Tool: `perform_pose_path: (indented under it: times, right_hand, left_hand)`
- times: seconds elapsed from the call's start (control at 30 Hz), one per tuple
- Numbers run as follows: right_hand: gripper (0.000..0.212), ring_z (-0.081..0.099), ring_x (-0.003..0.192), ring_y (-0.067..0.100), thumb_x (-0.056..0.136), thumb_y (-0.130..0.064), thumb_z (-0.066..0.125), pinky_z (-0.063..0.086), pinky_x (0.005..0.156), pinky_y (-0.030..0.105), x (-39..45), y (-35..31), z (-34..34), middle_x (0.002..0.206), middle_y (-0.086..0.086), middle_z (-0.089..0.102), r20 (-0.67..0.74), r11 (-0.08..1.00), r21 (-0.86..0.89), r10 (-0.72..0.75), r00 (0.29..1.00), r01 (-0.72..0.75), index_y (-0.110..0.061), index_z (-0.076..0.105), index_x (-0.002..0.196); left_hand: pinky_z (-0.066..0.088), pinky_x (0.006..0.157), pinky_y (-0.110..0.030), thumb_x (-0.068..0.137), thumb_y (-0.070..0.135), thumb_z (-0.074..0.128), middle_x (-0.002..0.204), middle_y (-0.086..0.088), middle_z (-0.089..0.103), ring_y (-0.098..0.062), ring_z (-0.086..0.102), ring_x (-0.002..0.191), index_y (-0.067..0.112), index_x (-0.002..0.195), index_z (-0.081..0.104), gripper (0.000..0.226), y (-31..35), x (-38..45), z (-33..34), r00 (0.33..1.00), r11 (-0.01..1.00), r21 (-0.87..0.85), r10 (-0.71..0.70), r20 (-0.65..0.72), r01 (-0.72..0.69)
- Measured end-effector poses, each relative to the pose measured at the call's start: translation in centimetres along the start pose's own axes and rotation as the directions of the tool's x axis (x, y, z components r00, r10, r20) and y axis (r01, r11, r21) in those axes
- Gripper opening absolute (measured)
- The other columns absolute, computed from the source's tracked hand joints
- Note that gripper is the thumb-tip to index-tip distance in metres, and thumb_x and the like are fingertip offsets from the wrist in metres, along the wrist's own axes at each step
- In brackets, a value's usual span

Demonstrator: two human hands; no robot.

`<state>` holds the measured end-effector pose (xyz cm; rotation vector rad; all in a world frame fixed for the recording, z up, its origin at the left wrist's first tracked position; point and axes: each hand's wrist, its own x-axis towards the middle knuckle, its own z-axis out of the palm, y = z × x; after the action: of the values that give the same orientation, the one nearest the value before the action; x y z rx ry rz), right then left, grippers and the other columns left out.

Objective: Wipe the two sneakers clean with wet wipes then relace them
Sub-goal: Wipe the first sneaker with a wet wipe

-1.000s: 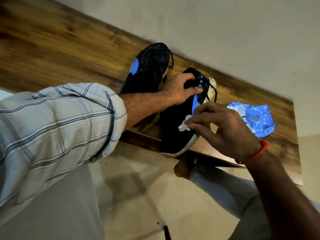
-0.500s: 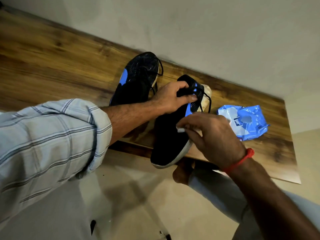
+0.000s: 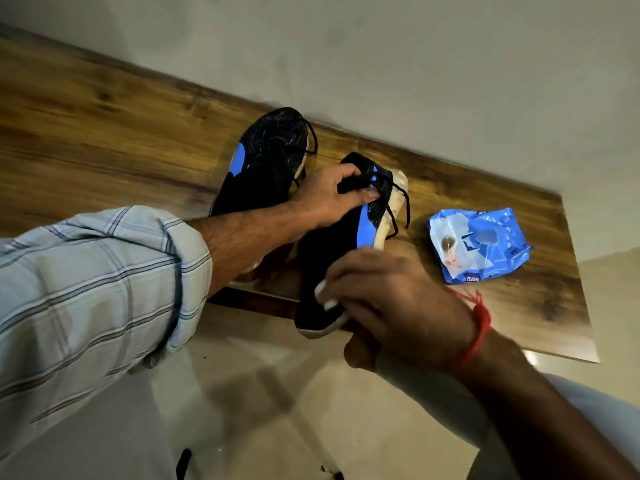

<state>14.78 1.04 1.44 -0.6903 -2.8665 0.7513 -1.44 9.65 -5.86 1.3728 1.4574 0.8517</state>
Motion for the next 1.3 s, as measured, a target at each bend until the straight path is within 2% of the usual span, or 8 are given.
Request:
perform_pose_path:
  times: [0.13,0.33,0.47,0.57,0.7,0.93,1.13,1.3]
  right_hand:
    - [0.017,0.067,0.093,0.015,0.089,-0.01,0.064,0.053,0.081,0.038,0.4,3.7,-2.2,0.101,0.0,0.07,-0.14,0.983,-0.076,0.154,0.978,-0.166,-0.014,0.076,0.098]
    - [0.019,0.062,0.086,0.023,0.084,-0.004,0.058,0.045,0.08,0.023,0.9,-1.2,1.3,0.093,0.006,0.067,0.074,0.996,0.004,-0.092,0.993,0.092,-0.01,0.075,0.089]
    - [0.017,0.063,0.089,0.029,0.088,-0.011,0.06,0.051,0.085,0.035,1.5,4.1,-0.4,0.095,0.008,0.068,-0.174,0.98,-0.18,0.057,0.983,-0.089,-0.009,0.077,0.095]
    - [0.022,0.057,0.096,0.029,0.092,-0.012,0.055,0.039,0.093,0.024,1.5,5.2,-0.6,0.1,0.012,0.068,-0.317,0.966,-0.222,0.058,0.947,-0.134,-0.004,0.075,0.097]
    - [0.019,0.064,0.099,0.025,0.088,-0.003,0.063,0.047,0.093,0.026,1.0,7.0,-1.7,0.104,0.009,0.07,-0.477,0.947,-0.153,0.179,0.86,-0.282,-0.007,0.076,0.101]
    - [0.017,0.059,0.097,0.02,0.09,-0.009,0.062,0.032,0.096,0.007,1.0,2.3,1.2,0.103,0.009,0.067,-0.223,0.985,-0.17,0.002,0.975,-0.04,-0.007,0.075,0.1]
    - [0.015,0.065,0.092,0.025,0.088,-0.004,0.064,0.053,0.081,0.041,1.0,6.1,-1.6,0.098,0.008,0.068,-0.457,0.954,-0.118,0.195,0.868,-0.277,-0.007,0.076,0.097]
    - [0.016,0.065,0.081,0.025,0.077,-0.004,0.068,0.039,0.077,0.021,0.7,0.3,0.5,0.093,0.006,0.066,-0.089,0.981,-0.192,0.001,0.996,-0.019,-0.012,0.075,0.089]
  left_hand:
    - [0.056,0.083,-0.038,0.091,0.041,0.073,0.099,-0.001,0.075,-0.017,0.07,0.092,0.019,0.104,0.072,0.026,0.5,0.1,0.2,1.0,0.998,0.062,0.005,-0.004,-0.005]
    - [0.045,0.066,-0.009,0.092,0.039,0.073,0.091,0.013,0.071,-0.001,0.064,0.085,0.023,0.106,0.074,0.021,1.2,-0.2,0.4,0.997,0.99,0.126,0.051,0.053,-0.058]
    - [0.041,0.061,-0.024,0.102,0.042,0.058,0.076,0.008,0.065,-0.007,0.057,0.069,0.016,0.094,0.072,0.03,2.2,0.0,0.2,0.997,0.99,0.134,0.045,0.066,-0.053]
    - [0.051,0.081,-0.042,0.102,0.042,0.057,0.095,-0.006,0.074,-0.02,0.068,0.09,0.015,0.1,0.074,0.032,2.2,0.2,-0.3,0.995,0.997,0.08,-0.014,0.103,0.006]
    - [0.049,0.092,-0.04,0.101,0.031,0.061,0.106,-0.006,0.074,-0.023,0.067,0.106,0.02,0.094,0.076,0.02,2.0,0.2,0.0,0.97,0.993,-0.028,-0.105,0.217,0.114]
    - [0.054,0.084,-0.03,0.096,0.027,0.067,0.096,-0.002,0.079,-0.019,0.074,0.091,0.021,0.094,0.077,0.012,2.1,-0.3,-1.0,0.935,0.929,-0.235,-0.217,0.28,0.286]
    - [0.054,0.085,-0.03,0.097,0.028,0.067,0.098,-0.001,0.078,-0.019,0.074,0.095,0.02,0.099,0.077,0.013,2.8,-0.7,-1.1,0.93,0.927,-0.211,-0.252,0.267,0.311]
    - [0.054,0.081,-0.027,0.095,0.031,0.069,0.095,0.002,0.078,-0.015,0.073,0.09,0.018,0.097,0.079,0.017,3.3,-1.1,-0.7,0.933,0.957,-0.092,-0.243,0.266,0.275]
